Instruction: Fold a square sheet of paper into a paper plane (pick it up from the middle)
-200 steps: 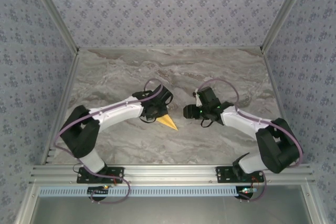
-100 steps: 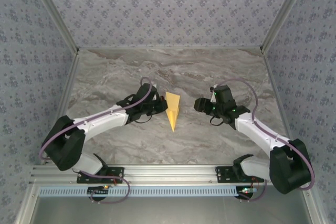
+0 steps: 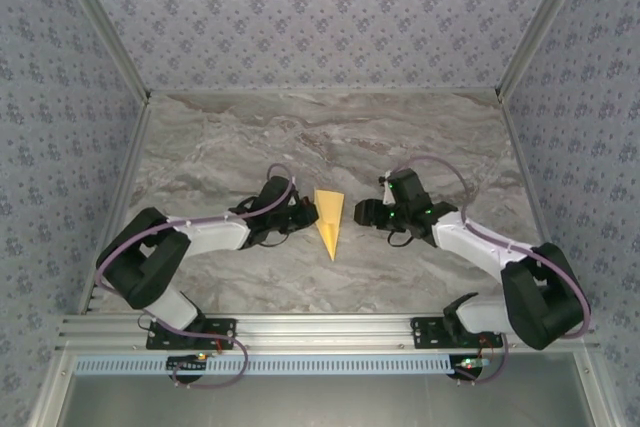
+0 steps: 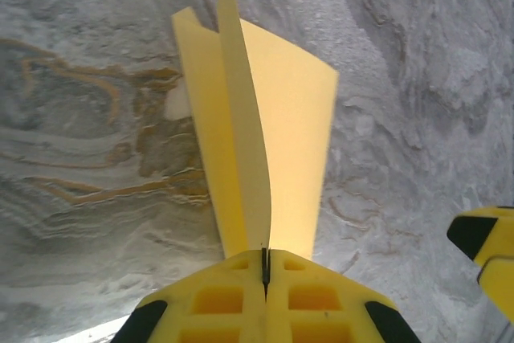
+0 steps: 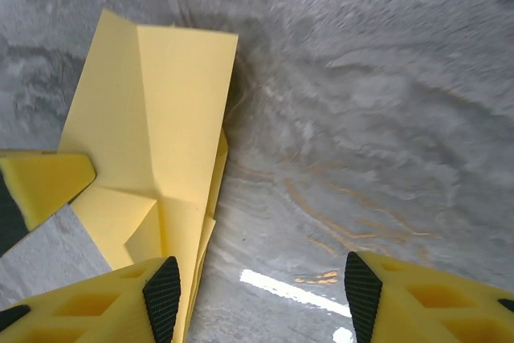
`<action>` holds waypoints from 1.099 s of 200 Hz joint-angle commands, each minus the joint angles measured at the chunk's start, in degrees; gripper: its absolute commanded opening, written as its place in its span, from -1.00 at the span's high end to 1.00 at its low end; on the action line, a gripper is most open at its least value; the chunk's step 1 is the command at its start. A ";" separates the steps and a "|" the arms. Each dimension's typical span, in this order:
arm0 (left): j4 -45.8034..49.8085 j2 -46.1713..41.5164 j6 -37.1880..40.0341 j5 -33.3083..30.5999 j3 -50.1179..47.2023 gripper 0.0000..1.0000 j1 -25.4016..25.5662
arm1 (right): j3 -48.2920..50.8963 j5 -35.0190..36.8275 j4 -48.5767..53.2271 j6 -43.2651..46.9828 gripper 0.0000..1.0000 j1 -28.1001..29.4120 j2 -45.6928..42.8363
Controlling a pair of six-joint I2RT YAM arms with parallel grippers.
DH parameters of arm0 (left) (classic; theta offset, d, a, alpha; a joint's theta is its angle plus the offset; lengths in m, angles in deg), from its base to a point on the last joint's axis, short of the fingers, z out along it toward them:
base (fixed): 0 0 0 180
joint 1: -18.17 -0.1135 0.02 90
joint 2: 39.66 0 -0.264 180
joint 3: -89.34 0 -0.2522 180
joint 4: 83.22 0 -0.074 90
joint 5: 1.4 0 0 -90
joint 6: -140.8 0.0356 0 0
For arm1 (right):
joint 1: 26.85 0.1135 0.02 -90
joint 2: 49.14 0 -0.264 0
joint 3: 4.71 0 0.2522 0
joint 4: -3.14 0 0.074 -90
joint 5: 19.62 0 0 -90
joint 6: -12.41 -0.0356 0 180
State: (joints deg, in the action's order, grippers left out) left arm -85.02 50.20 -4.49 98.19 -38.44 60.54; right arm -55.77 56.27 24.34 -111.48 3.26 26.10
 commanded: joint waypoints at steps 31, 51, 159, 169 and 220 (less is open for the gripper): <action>2.86 -3.97 -3.01 -8.16 -3.69 1.00 -0.38 | -5.50 3.71 -0.15 0.84 -0.17 5.69 5.74; 3.52 -4.74 -3.67 -9.64 -4.78 1.00 -0.38 | -7.16 4.33 -0.35 0.82 -0.15 7.51 8.00; 6.87 -4.61 -3.16 -10.39 -4.98 1.00 -0.41 | -19.25 3.61 1.95 3.38 0.08 12.88 21.37; 6.69 -4.62 -3.14 -10.38 -5.06 1.00 -0.34 | -19.77 3.23 2.23 3.73 0.06 12.87 21.86; 6.45 -4.18 -2.90 -10.29 -4.97 1.00 -0.53 | -22.01 3.06 4.68 4.62 0.03 12.87 24.77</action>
State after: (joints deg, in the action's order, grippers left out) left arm -79.51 46.77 -7.79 88.94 -43.34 60.52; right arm -75.60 59.72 25.81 -108.18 15.82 49.25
